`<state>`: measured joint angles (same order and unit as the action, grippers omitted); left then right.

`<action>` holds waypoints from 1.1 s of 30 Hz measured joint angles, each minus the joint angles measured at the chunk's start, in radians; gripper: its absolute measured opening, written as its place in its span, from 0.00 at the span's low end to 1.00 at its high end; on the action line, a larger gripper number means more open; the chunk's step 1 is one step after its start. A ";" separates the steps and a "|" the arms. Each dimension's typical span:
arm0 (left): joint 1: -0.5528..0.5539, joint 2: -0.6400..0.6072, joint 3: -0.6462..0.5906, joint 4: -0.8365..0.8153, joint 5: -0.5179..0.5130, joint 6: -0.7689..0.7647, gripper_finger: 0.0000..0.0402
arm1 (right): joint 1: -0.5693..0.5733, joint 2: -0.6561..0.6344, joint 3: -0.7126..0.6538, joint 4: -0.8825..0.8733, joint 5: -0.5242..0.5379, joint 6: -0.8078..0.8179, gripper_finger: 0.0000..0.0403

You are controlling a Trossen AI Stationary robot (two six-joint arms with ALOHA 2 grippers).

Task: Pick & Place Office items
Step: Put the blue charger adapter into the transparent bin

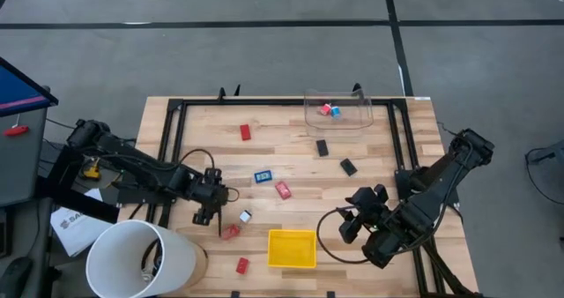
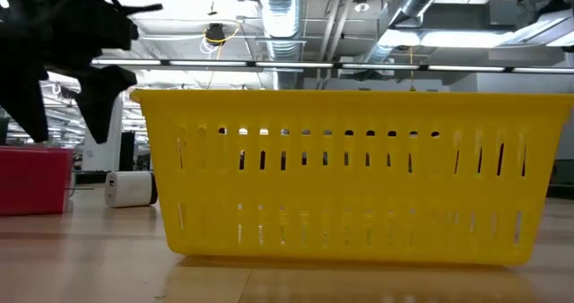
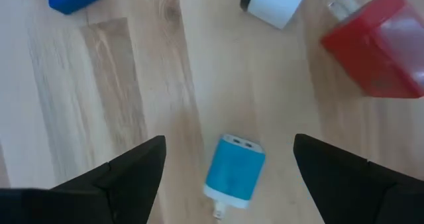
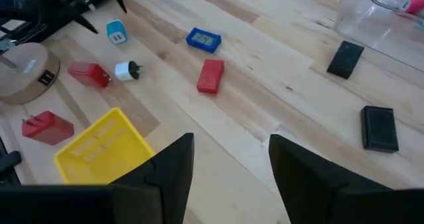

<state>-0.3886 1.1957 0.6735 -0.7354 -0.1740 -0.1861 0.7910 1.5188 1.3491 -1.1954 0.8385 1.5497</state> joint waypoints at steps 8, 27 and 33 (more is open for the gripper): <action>-0.025 0.021 0.001 -0.012 -0.031 -0.016 0.82 | -0.001 0.000 0.001 0.000 0.001 0.004 0.47; -0.024 0.229 0.001 -0.016 -0.035 -0.035 0.76 | 0.016 0.005 0.001 0.006 0.024 -0.005 0.47; -0.025 0.221 -0.002 -0.021 -0.017 -0.056 0.61 | 0.015 0.005 0.001 0.006 0.024 -0.005 0.47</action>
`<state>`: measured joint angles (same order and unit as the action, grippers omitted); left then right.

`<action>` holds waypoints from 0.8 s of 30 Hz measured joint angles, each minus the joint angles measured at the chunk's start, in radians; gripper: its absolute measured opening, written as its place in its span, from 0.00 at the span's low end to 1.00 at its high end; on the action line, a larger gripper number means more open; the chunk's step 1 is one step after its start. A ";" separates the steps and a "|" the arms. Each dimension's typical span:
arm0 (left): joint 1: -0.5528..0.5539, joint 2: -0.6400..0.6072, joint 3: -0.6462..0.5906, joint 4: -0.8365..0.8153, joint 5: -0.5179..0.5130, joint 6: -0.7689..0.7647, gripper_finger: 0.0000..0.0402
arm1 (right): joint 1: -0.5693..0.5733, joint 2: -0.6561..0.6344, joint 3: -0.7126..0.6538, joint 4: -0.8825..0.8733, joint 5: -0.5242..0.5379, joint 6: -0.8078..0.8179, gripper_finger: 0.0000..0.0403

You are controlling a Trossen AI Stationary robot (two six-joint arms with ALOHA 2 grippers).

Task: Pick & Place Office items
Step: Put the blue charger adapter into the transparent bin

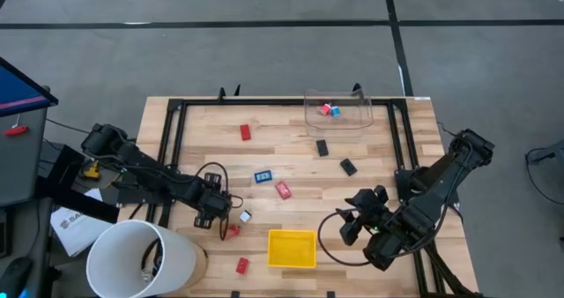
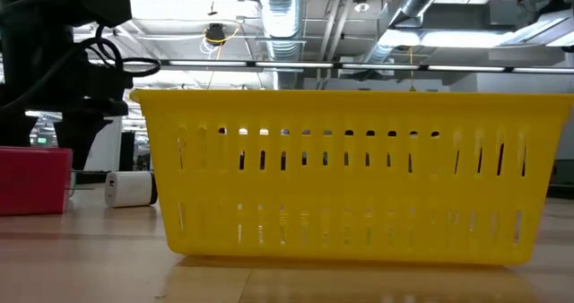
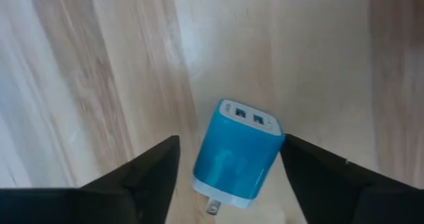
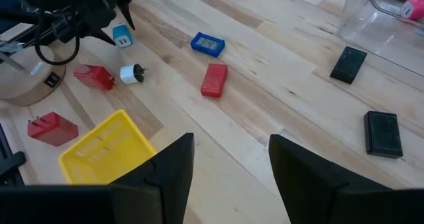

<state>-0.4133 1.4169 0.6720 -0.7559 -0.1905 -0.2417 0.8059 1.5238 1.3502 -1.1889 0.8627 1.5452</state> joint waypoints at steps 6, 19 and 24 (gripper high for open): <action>0.000 -0.029 0.000 -0.002 0.001 0.000 0.52 | 0.000 0.000 0.000 0.000 0.000 0.000 0.47; 0.000 -0.038 0.000 -0.003 0.004 0.000 0.65 | 0.005 0.000 0.000 0.000 -0.004 0.001 0.47; 0.000 -0.038 -0.001 -0.003 0.012 0.000 0.66 | 0.013 0.000 0.000 0.012 -0.004 0.001 0.47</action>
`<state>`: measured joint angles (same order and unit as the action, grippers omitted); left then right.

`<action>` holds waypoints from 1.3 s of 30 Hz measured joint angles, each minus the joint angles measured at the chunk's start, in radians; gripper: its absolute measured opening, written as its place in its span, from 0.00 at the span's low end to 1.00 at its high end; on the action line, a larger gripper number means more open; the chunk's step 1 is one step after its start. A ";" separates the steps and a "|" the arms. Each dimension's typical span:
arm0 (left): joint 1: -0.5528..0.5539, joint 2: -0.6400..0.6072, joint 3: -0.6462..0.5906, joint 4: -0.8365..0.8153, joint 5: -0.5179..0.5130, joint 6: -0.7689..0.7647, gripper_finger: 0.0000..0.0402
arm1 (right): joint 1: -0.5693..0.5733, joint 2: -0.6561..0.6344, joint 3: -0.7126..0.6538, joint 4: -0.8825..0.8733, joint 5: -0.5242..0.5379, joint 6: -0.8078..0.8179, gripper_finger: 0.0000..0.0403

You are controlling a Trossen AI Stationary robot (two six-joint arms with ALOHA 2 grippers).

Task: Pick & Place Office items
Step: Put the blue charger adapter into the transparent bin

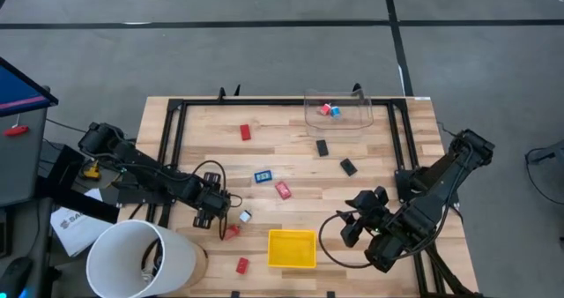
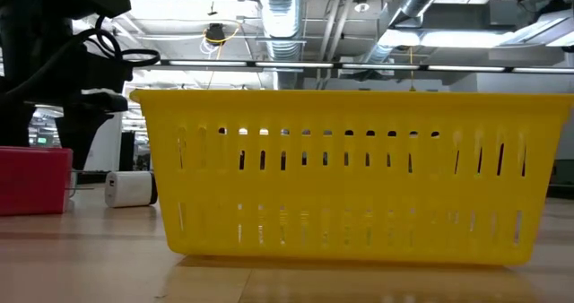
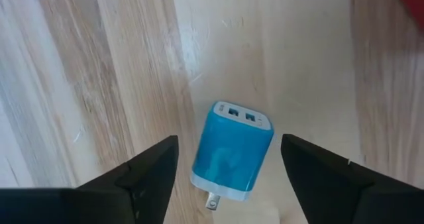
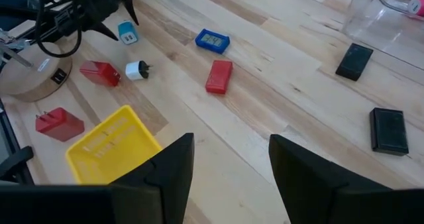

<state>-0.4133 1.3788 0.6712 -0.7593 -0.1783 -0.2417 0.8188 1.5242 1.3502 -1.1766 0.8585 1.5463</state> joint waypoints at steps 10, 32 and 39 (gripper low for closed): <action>0.001 0.000 -0.004 0.000 0.005 -0.007 0.66 | 0.006 0.000 0.000 0.006 0.000 0.000 0.47; 0.009 0.070 -0.004 -0.001 0.002 -0.009 0.50 | 0.006 0.000 0.000 0.009 0.003 -0.001 0.47; 0.009 0.068 -0.003 -0.003 -0.007 -0.010 0.36 | 0.006 0.000 0.000 0.009 0.003 -0.001 0.47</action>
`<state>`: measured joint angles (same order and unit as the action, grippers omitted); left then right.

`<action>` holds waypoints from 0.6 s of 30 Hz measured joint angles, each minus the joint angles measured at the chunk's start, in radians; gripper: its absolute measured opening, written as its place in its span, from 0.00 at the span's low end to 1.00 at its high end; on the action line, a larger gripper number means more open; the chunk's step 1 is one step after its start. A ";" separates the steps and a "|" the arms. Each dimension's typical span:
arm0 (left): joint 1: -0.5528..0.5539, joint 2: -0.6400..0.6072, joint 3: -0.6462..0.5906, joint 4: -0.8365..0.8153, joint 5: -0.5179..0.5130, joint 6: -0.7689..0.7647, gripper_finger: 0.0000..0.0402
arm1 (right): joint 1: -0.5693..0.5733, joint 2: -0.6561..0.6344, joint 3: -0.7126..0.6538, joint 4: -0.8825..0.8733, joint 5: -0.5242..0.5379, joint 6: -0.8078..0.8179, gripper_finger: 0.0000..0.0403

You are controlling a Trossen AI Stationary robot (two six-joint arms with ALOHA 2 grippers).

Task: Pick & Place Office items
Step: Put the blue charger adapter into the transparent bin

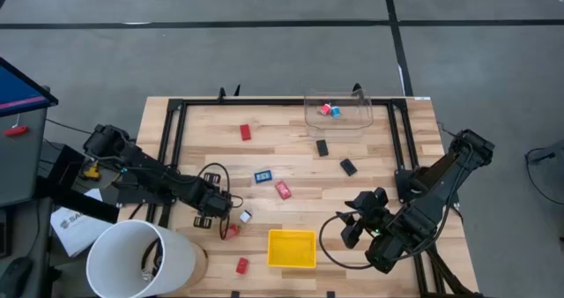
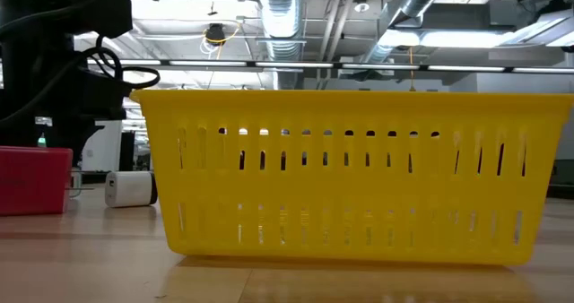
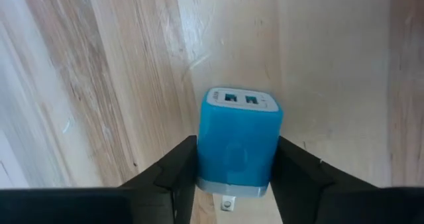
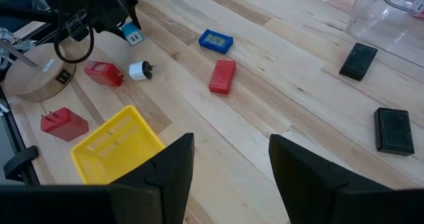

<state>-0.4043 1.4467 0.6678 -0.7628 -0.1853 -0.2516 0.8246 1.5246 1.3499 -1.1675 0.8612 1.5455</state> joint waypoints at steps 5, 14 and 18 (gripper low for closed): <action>0.000 -0.010 0.000 0.000 -0.008 0.000 0.36 | 0.000 0.000 0.000 0.000 0.013 -0.018 0.47; 0.006 -0.242 0.010 0.009 -0.027 0.000 0.36 | -0.006 0.000 -0.001 0.034 0.121 -0.224 0.47; 0.035 -0.344 0.028 0.070 0.002 0.028 0.36 | -0.028 0.000 -0.001 0.113 0.135 -0.380 0.47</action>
<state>-0.3695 1.1028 0.6958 -0.6925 -0.1836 -0.2236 0.7969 1.5246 1.3491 -1.0543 0.9960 1.1658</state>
